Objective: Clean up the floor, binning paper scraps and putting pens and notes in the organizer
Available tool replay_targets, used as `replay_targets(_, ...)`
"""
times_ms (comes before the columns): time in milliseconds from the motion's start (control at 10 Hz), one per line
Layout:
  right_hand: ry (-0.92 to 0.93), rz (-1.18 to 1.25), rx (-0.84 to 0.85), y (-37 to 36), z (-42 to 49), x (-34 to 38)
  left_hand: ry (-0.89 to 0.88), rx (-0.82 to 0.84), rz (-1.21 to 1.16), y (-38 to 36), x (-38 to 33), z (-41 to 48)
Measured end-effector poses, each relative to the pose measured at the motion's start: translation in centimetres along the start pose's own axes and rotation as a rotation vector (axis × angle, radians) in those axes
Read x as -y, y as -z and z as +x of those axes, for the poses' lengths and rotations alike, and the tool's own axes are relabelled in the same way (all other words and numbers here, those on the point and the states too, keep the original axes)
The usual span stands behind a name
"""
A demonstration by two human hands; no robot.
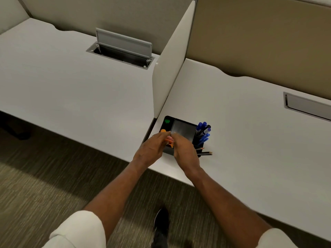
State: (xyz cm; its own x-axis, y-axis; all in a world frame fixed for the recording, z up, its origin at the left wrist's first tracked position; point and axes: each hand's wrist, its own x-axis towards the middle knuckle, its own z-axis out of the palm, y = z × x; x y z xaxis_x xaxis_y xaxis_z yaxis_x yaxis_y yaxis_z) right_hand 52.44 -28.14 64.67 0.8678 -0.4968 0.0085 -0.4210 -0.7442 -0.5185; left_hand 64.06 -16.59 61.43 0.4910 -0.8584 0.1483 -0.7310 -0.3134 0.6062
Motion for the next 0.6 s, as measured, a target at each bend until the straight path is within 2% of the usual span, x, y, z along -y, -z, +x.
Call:
replay_targets(100, 0.013, -0.108, 0.090, -1.3, -1.0, -0.5, -0.099, 0.059, 0.197, -0.5, 0.4, -0.5)
replay_targets(200, 0.019, -0.213, 0.159, -1.9, -2.2, -1.0, -0.106, 0.146, 0.333, -0.8, 0.6, -1.4)
replay_targets(400, 0.003, -0.293, 0.108, -0.4, -2.9, -1.7, 0.028, 0.154, 0.355, -0.7, -0.1, -2.4)
replay_targets(600, -0.080, -0.299, 0.022, 4.6, -4.1, -2.8, 0.019, 0.093, 0.405, 0.8, -3.9, -2.3)
